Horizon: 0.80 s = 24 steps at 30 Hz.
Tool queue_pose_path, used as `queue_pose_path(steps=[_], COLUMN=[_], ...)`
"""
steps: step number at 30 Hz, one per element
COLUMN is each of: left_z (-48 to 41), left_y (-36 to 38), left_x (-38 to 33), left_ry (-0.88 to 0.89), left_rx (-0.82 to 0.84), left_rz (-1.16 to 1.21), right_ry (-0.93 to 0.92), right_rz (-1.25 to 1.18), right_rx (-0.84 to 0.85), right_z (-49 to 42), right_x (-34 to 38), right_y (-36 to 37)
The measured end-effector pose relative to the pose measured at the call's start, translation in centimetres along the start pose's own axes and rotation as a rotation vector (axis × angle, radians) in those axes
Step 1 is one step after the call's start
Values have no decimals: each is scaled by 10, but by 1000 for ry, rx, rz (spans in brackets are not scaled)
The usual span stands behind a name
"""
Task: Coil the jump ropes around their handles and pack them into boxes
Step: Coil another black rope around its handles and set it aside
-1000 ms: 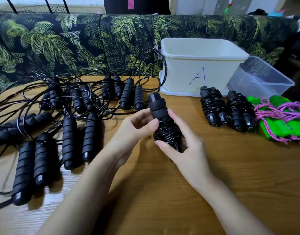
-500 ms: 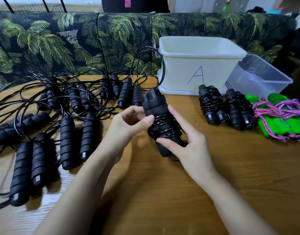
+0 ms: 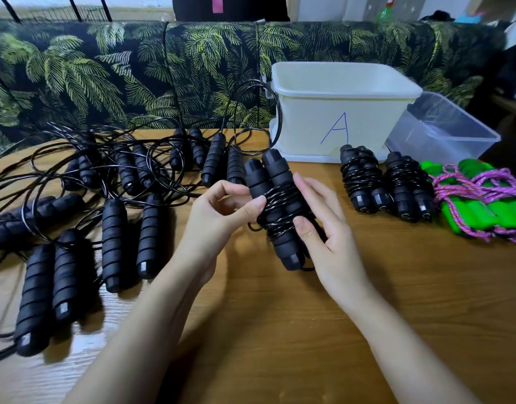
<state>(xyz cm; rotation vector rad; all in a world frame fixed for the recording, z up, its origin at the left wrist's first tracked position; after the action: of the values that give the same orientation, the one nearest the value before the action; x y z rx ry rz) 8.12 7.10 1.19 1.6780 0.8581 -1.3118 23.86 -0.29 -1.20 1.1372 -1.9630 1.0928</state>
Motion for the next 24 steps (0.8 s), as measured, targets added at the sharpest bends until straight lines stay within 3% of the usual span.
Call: queue_pose_path(steps=[7, 14, 16, 21, 24], left_z=[2, 4, 4, 1, 0], left_y=[8, 14, 12, 6, 4], left_x=[5, 11, 10, 9, 10], left_ry=[46, 47, 44, 62, 32], left_rx=[-108, -77, -38, 42, 43], left_rz=[-43, -72, -92, -83, -51], right_ry=[-14, 6, -8, 48, 44], right_rz=[297, 742, 703, 257, 118], right_rx=[4, -21, -32, -66, -62], right_z=[3, 6, 6, 5, 5], right_x=[2, 6, 4, -4, -1], right_y=[9, 17, 14, 10, 9])
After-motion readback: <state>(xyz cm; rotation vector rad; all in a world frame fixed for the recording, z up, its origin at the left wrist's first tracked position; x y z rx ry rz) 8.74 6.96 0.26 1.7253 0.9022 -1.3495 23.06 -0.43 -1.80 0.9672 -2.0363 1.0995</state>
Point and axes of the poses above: each hand's wrist, its own z-axis away from the middle knuckle, its own y-axis out of the palm, x = y × z, the point moved 1 cm from there along -z, towards the middle knuckle, and after that the axes turned 6 degrees about x, right-handed, at the moved point
